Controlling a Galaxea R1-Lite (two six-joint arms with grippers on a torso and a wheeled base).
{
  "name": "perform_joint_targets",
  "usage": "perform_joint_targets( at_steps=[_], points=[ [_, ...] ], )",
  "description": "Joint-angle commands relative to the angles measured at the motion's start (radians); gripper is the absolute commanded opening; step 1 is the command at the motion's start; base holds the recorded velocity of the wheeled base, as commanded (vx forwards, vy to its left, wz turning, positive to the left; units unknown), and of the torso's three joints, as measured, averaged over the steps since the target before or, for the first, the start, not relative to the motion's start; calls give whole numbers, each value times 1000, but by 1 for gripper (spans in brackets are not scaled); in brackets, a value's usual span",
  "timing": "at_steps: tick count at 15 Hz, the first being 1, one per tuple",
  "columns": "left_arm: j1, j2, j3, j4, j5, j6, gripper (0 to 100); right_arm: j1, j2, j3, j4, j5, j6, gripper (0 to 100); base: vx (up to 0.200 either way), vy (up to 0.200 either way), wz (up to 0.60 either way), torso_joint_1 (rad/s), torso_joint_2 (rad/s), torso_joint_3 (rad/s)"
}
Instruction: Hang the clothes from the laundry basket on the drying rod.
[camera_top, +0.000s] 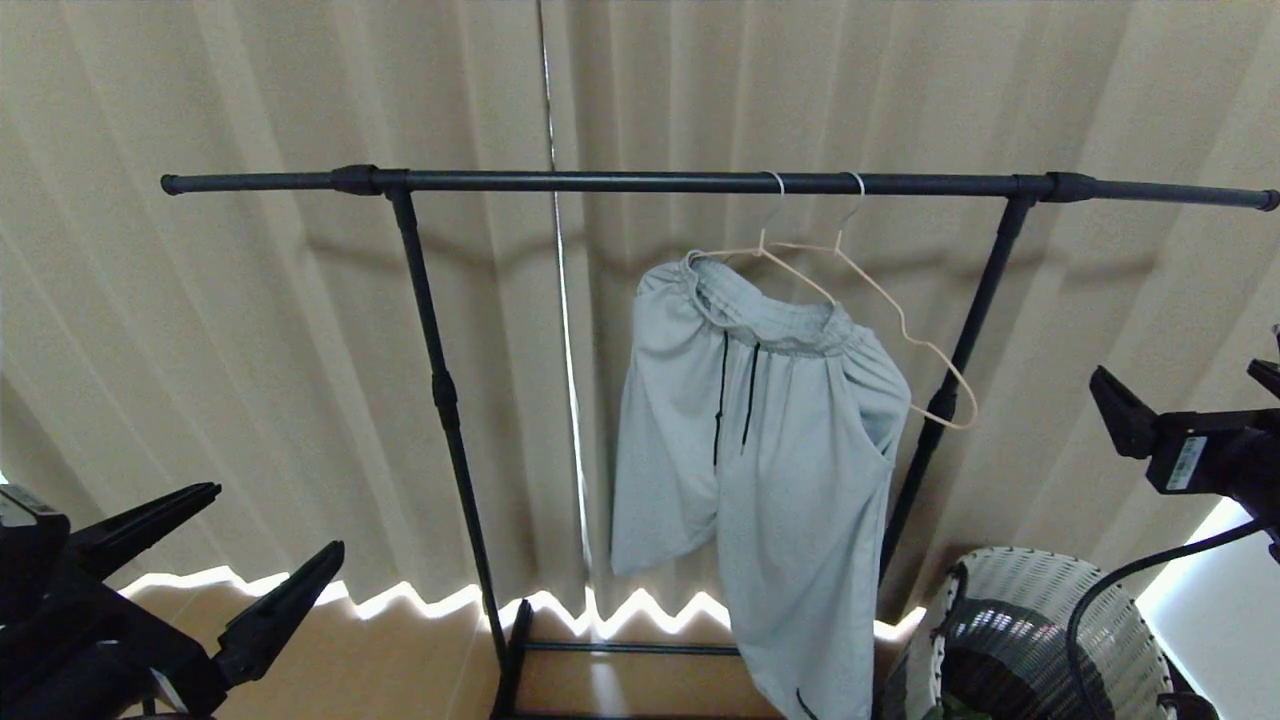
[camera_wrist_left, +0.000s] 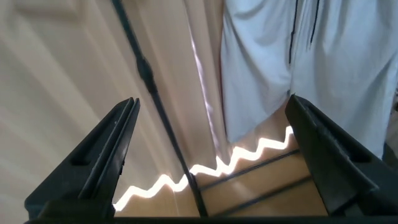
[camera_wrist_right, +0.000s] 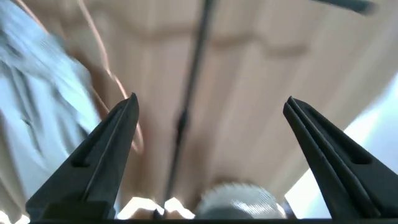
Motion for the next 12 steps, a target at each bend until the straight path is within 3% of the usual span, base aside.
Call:
perform_joint_targets(
  at_steps=[1, 3, 5, 8, 12],
  points=[
    [6, 0, 1, -1, 0, 0, 100, -99, -9, 50, -2, 50, 3, 100, -200, 0, 0, 2, 7, 2],
    [8, 0, 3, -1, 0, 0, 100, -151, -12, 76, -5, 138, 9, 100, -200, 0, 0, 2, 2, 2],
    [8, 0, 4, -1, 0, 0, 100, -167, -8, 127, -48, 196, 39, 100, 0, 0, 0, 0, 0, 0],
    [8, 0, 3, -1, 0, 1, 100, -164, 20, 200, -130, 227, 42, 100, 0, 0, 0, 0, 0, 0],
    [8, -7, 4, -1, 1, 0, 100, -164, 20, 209, -148, 245, 17, 100, 0, 0, 0, 0, 0, 0]
  ],
)
